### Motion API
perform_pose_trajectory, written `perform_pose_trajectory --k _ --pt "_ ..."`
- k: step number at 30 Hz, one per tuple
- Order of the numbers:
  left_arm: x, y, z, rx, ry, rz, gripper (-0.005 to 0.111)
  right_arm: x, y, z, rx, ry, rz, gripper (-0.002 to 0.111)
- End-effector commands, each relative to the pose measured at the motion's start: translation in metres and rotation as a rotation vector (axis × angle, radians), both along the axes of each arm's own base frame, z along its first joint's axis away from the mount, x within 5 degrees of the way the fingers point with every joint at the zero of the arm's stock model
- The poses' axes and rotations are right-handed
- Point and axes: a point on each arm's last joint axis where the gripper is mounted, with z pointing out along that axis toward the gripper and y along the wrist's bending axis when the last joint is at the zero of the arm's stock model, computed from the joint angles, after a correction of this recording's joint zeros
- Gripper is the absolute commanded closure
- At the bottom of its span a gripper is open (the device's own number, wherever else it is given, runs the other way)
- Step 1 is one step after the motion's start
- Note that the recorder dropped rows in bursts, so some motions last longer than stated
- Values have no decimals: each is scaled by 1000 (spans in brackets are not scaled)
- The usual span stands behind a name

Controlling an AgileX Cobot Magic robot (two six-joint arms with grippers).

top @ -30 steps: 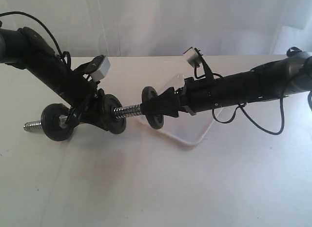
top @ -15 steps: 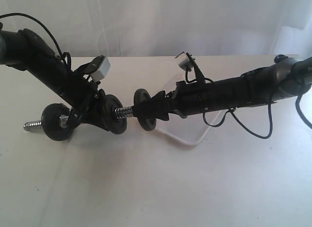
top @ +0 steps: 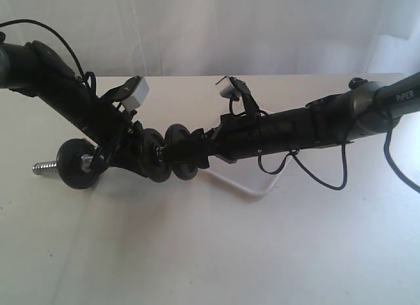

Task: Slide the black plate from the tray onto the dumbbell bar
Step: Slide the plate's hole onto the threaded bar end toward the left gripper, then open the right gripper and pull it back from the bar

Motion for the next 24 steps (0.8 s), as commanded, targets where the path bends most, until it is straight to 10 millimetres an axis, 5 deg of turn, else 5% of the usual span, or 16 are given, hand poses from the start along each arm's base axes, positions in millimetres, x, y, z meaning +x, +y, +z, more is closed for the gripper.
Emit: perform_pose_trajectory --k 1,5,9,18,24 --pt "2 -23 55 -482 96 129 107 3 1 8 49 -14 -21 73" --pt "2 -24 54 -482 98 130 107 1 1 6 31 -43 6 37" --pt "2 -24 55 -483 91 126 107 1 1 6 31 -43 7 14" --pt "1 -23 54 -483 89 108 107 3 -4 3 -30 -62 3 11" --pt "7 -23 35 -440 80 116 107 15 -46 27 -108 -178 -50 13"
